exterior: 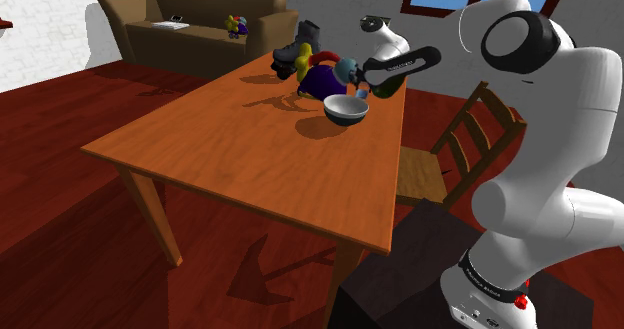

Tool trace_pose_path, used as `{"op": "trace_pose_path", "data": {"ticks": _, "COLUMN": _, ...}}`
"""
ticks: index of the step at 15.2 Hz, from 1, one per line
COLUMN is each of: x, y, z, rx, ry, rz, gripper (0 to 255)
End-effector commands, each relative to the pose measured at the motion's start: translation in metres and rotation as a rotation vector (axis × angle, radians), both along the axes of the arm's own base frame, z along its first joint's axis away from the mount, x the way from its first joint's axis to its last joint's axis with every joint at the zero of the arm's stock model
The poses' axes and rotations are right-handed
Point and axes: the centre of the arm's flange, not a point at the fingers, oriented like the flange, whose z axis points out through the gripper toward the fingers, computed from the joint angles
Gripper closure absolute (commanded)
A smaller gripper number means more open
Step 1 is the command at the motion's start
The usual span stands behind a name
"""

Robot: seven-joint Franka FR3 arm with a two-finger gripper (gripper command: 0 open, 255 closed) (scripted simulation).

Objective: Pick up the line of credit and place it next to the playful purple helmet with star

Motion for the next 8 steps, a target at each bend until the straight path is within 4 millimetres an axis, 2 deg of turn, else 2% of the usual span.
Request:
{"op": "trace_pose_path", "data": {"ticks": 1, "x": -0.001, "y": 0.001, "z": -0.014, "rx": 0.004, "ry": 0.005, "rz": 0.001, "gripper": 255}}
{"op": "trace_pose_path", "data": {"ticks": 8, "x": -0.001, "y": 0.001, "z": -0.051, "rx": 0.004, "ry": 0.005, "rz": 0.001, "gripper": 255}}
